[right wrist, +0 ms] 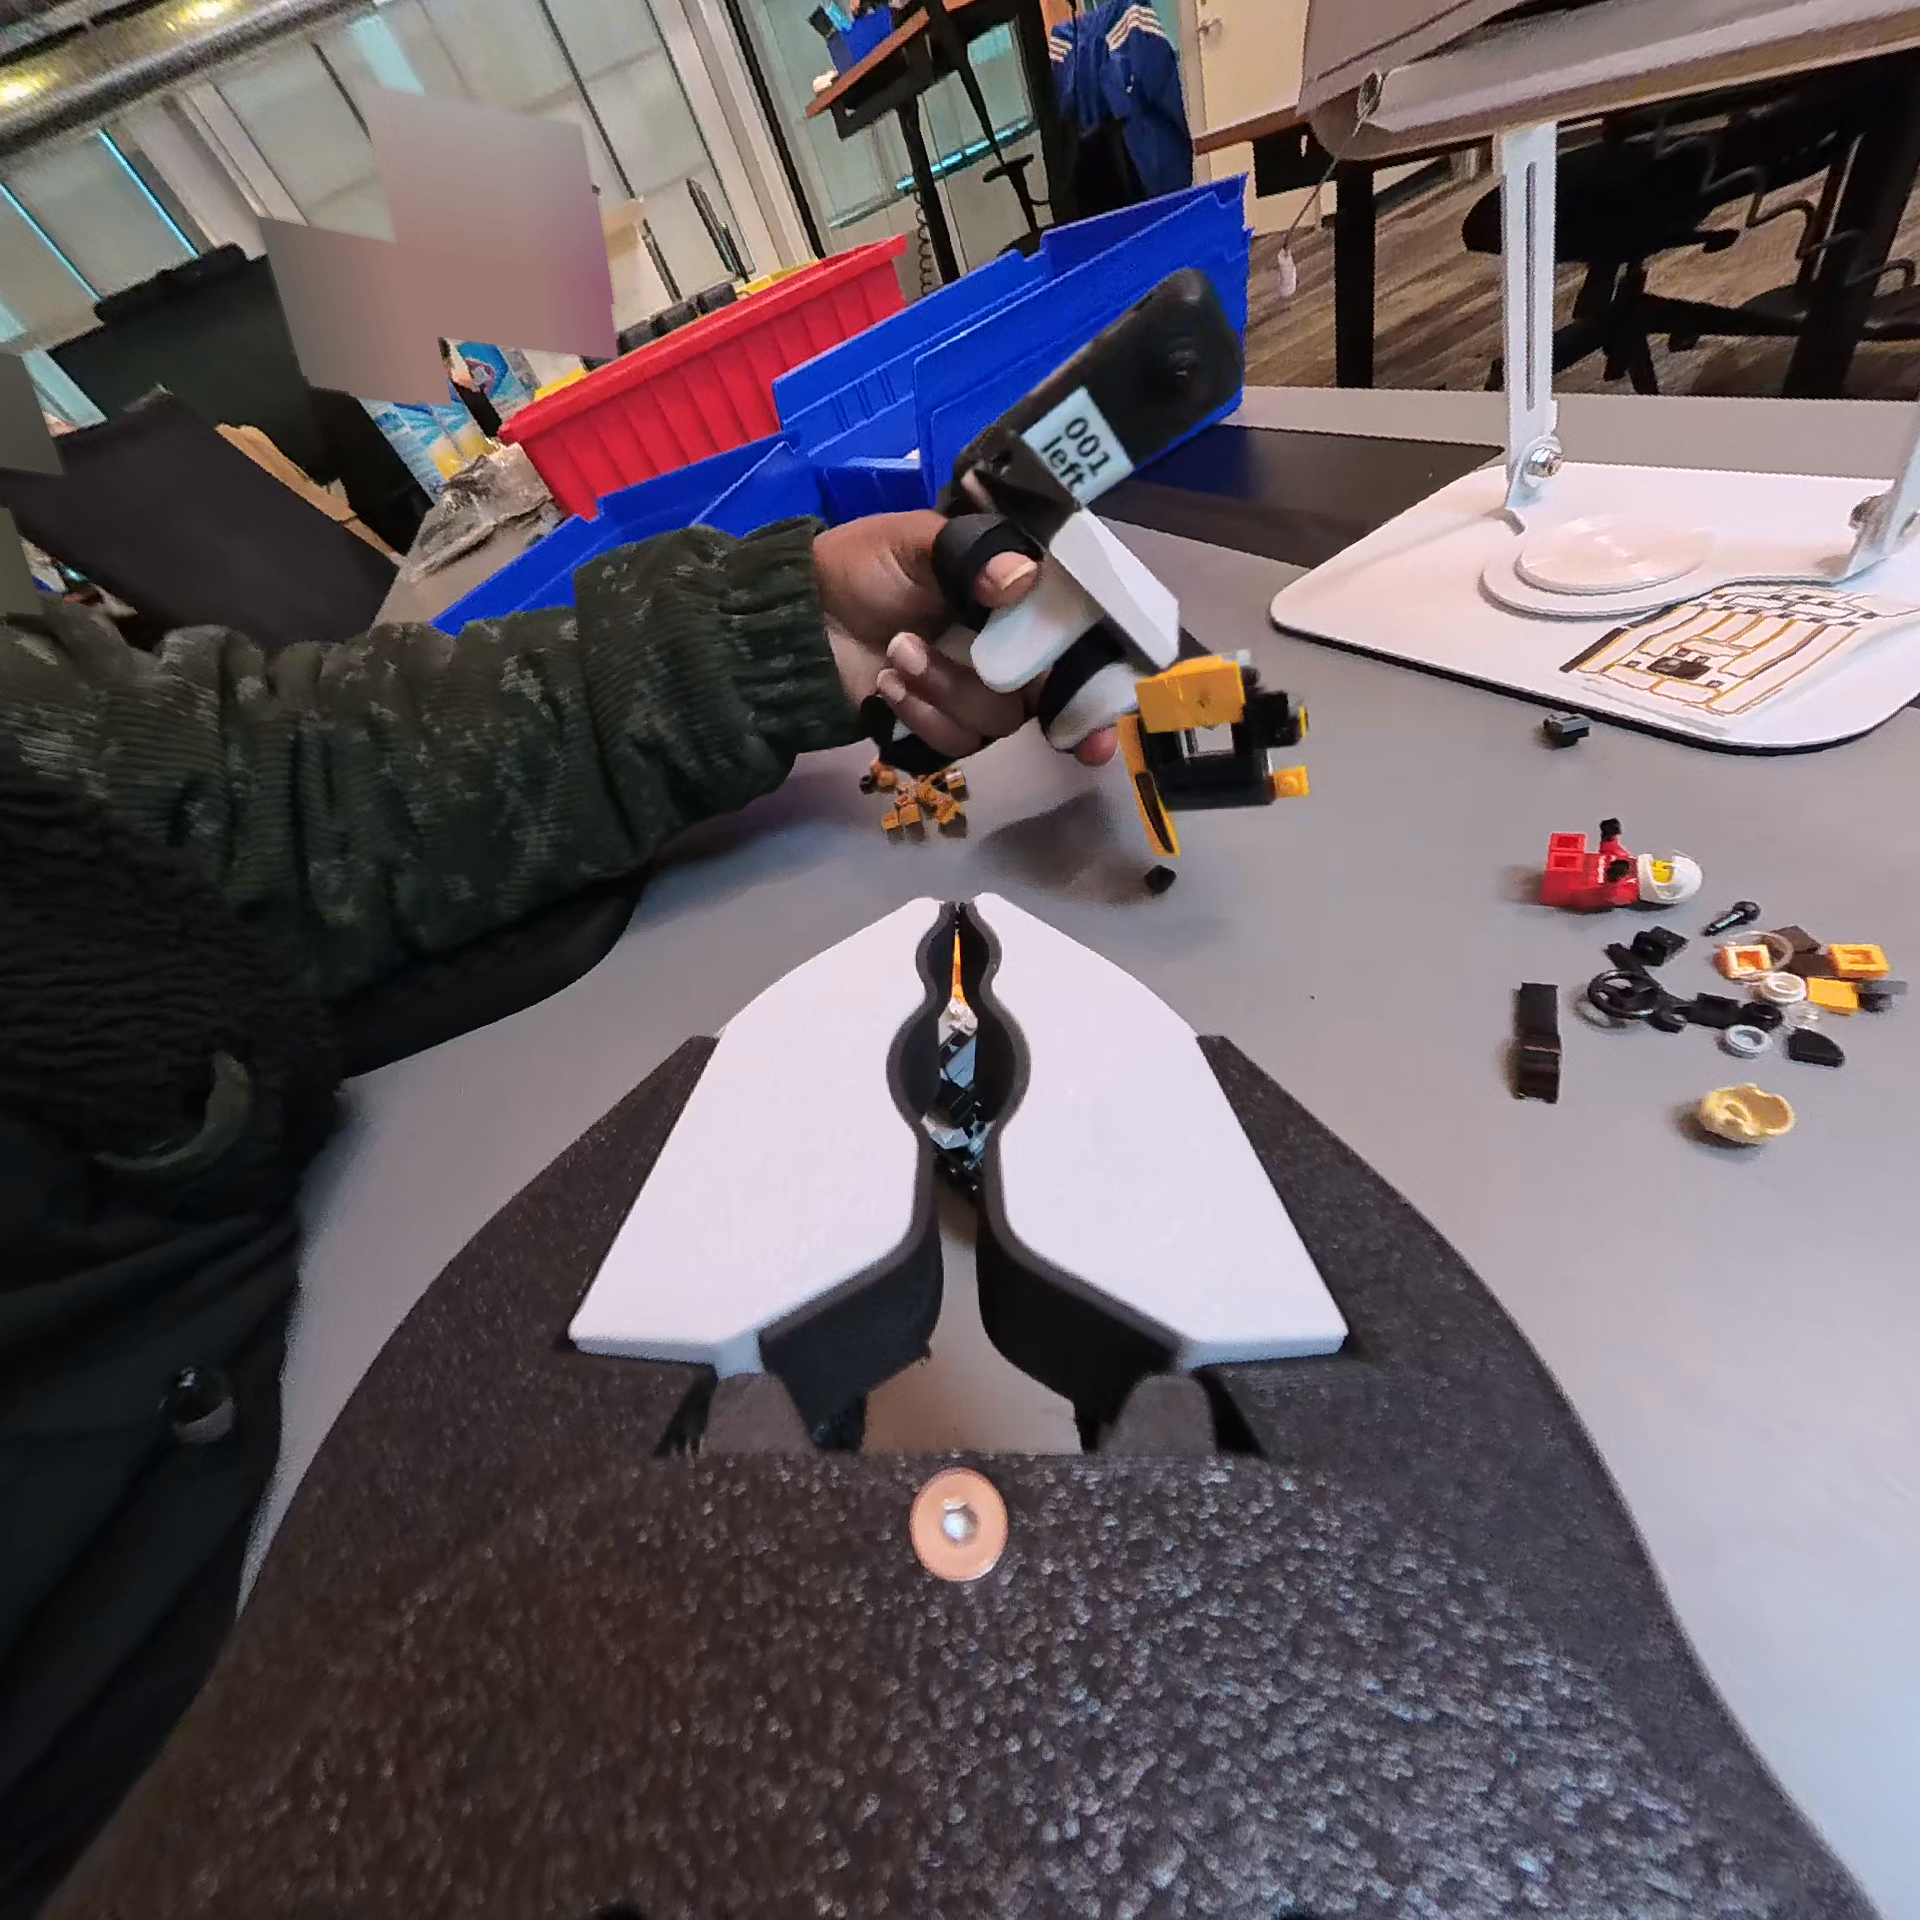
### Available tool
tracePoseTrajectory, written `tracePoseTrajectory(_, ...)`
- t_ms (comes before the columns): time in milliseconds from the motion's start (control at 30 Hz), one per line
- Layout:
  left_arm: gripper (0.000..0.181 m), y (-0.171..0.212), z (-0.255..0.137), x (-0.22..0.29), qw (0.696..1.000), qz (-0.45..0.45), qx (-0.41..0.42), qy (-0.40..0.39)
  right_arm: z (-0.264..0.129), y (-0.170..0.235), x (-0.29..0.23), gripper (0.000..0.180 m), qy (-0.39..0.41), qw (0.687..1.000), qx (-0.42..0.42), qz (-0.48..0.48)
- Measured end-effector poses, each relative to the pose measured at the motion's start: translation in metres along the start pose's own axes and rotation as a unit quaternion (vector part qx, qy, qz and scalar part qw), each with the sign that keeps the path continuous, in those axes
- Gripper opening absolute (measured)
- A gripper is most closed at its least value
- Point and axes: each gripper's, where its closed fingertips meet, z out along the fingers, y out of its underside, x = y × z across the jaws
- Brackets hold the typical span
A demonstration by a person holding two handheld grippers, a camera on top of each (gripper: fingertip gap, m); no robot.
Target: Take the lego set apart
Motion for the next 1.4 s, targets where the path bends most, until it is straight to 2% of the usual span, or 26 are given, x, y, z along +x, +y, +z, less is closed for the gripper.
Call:
tracePoseTrajectory(167,0.026,0.009,0.022,-0.019,0.99,-0.017,-0.14,-0.025,-0.001,0.001,0.004,0.0,0.006,1.0,-0.002,0.004)
tracePoseTrajectory(467,0.026,-0.008,0.027,-0.049,0.973,-0.025,-0.221,-0.062,-0.005,0.002,0.015,0.0,0.01,1.0,0.001,0.025)
tracePoseTrajectory(600,0.027,-0.01,0.026,-0.053,0.967,0.0,-0.244,-0.076,-0.005,0.005,0.018,0.0,0.008,0.999,-0.002,0.033)
tracePoseTrajectory(700,0.038,-0.01,0.022,-0.055,0.963,0.012,-0.253,-0.087,-0.005,0.006,0.019,0.0,0.009,0.999,-0.003,0.037)
tracePoseTrajectory(833,0.04,-0.02,0.013,-0.055,0.967,0.047,-0.226,-0.112,-0.004,0.008,0.022,0.0,0.01,0.999,-0.005,0.04)
tracePoseTrajectory(967,0.042,-0.025,0.001,-0.051,0.956,0.124,-0.209,-0.164,-0.004,0.011,0.026,0.0,0.02,0.999,-0.012,0.034)
tracePoseTrajectory(1100,0.043,-0.002,-0.001,-0.05,0.929,0.201,-0.22,-0.221,0.0,0.011,0.051,0.009,0.085,0.993,-0.056,-0.058)
tracePoseTrajectory(1233,0.045,0.01,0.006,-0.065,0.913,0.231,-0.2,-0.27,0.028,-0.001,0.081,0.016,0.116,0.96,-0.135,-0.217)
tracePoseTrajectory(1300,0.046,0.01,0.011,-0.067,0.915,0.239,-0.176,-0.272,0.049,-0.003,0.099,0.017,0.111,0.935,-0.177,-0.287)
tracePoseTrajectory(1400,0.043,0.006,0.014,-0.071,0.908,0.26,-0.155,-0.29,0.08,0.008,0.116,0.018,0.055,0.916,-0.242,-0.315)
